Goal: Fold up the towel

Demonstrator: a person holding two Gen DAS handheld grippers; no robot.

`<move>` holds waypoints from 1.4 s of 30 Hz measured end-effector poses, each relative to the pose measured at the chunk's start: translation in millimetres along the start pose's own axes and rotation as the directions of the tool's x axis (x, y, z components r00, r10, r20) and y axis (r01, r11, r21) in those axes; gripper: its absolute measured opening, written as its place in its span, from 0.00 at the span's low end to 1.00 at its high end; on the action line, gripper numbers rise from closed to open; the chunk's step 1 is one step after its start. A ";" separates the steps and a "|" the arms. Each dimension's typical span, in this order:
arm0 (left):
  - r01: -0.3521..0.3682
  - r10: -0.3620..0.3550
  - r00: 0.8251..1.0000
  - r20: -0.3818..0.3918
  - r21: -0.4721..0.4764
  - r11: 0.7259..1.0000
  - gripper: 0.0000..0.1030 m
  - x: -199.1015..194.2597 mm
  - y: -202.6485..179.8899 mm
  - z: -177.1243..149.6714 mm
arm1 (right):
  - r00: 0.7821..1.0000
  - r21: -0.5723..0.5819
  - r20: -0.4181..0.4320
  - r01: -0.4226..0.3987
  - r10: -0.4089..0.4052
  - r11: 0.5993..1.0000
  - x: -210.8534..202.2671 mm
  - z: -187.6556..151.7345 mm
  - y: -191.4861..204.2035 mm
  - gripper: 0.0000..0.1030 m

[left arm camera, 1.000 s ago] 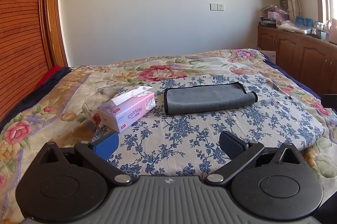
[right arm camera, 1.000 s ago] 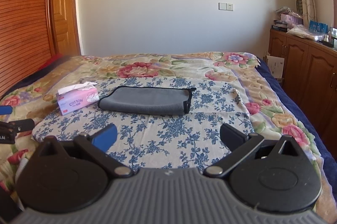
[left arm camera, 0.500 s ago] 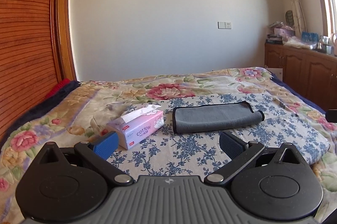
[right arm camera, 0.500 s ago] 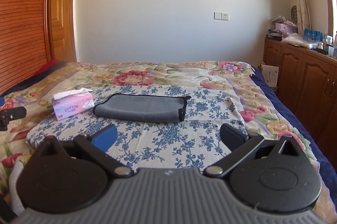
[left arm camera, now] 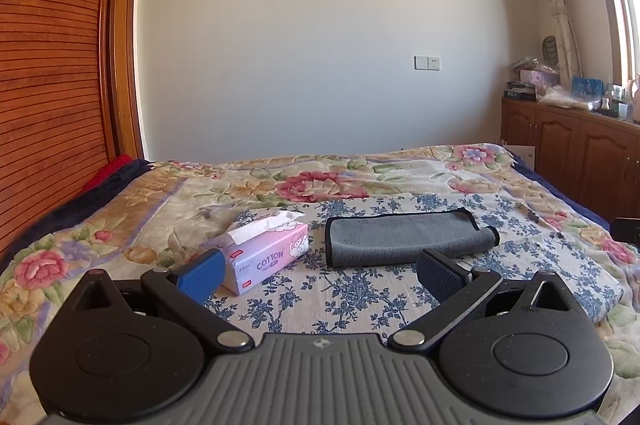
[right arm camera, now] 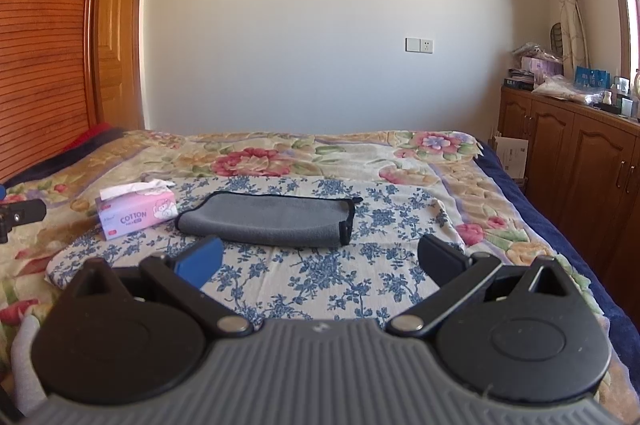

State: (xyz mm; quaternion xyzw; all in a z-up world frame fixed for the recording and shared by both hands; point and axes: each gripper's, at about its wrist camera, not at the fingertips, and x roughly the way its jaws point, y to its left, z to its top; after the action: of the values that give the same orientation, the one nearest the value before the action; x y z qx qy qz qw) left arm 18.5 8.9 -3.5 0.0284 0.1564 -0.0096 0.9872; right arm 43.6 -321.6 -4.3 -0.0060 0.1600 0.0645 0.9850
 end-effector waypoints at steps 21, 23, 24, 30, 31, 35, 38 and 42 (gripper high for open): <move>-0.018 0.017 0.999 0.042 0.037 0.999 1.00 -5.3 -1.0 3.0 | 0.995 -0.010 0.090 0.030 -0.029 1.000 -9.9 1.3 -0.1 1.00; -0.017 0.016 0.999 0.042 0.037 0.999 1.00 -5.7 -1.6 3.0 | 0.996 -0.009 0.090 0.031 -0.030 0.999 -9.7 0.7 -0.4 1.00; -0.017 0.015 0.999 0.041 0.038 0.999 1.00 -5.8 -1.9 3.0 | 0.995 -0.009 0.090 0.032 -0.031 0.999 -9.7 0.5 -0.4 1.00; -0.014 0.013 0.999 0.037 0.032 0.999 1.00 -6.7 -2.2 1.9 | 0.995 -0.011 0.090 0.034 -0.033 0.999 -10.1 0.1 -0.4 1.00; -0.015 0.014 0.999 0.035 0.031 0.999 1.00 -6.8 -1.7 1.6 | 0.995 -0.010 0.091 0.034 -0.032 0.999 -10.1 0.2 -0.3 1.00; -0.014 0.013 0.999 0.031 0.029 0.999 1.00 -5.8 -0.7 0.9 | 0.995 -0.010 0.091 0.034 -0.033 0.999 -10.0 0.1 -0.3 1.00; -0.014 0.013 0.999 0.030 0.030 0.999 1.00 -5.3 -0.2 0.7 | 0.995 -0.008 0.090 0.035 -0.034 0.999 -10.0 0.0 -0.3 1.00; -0.015 0.014 0.999 0.030 0.032 0.999 1.00 -5.3 -0.3 0.5 | 0.995 -0.006 0.090 0.037 -0.036 0.999 -10.0 -0.4 -1.5 1.00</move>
State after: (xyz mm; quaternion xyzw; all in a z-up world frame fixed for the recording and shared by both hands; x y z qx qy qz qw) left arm 13.6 8.6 -1.4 0.0452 0.1415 -0.0051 0.9889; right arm 34.3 -324.3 -1.6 -0.0098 0.1152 0.0473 0.9922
